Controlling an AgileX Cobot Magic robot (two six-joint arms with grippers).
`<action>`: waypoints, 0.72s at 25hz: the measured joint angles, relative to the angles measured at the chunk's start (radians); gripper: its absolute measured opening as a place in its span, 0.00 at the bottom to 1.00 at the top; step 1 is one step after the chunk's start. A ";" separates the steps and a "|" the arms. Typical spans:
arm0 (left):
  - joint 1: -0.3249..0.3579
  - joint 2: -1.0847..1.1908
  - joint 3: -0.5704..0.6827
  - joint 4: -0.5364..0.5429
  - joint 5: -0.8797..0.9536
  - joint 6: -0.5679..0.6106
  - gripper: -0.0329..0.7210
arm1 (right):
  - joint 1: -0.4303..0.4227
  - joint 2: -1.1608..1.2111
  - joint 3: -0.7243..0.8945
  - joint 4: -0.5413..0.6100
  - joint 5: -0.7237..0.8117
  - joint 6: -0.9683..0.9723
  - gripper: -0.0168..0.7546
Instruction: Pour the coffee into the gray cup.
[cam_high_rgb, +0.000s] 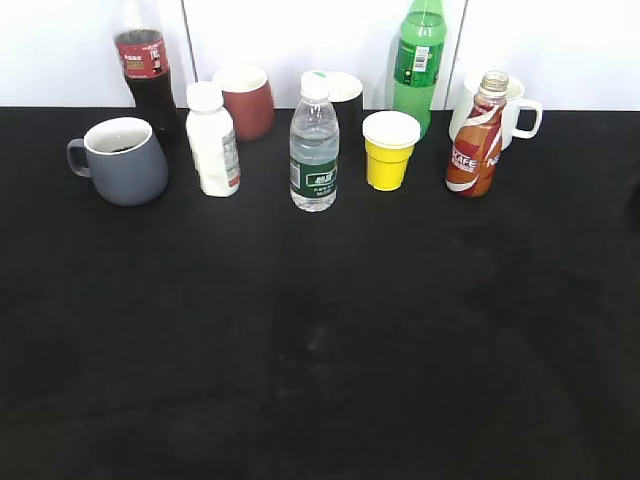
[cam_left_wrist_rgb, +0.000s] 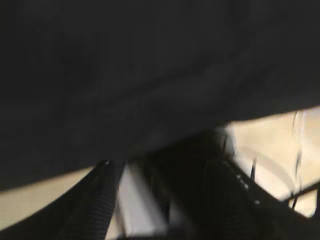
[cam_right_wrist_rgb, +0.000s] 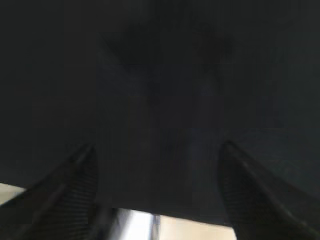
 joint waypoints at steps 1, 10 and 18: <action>0.000 -0.074 0.000 0.000 0.000 0.000 0.68 | 0.000 -0.074 0.000 0.008 0.001 0.000 0.74; 0.000 -0.599 0.035 0.251 0.003 0.000 0.68 | 0.000 -0.769 0.257 -0.041 0.109 0.025 0.74; 0.000 -0.602 0.325 0.228 -0.122 0.000 0.68 | 0.000 -1.063 0.509 -0.100 0.047 0.025 0.74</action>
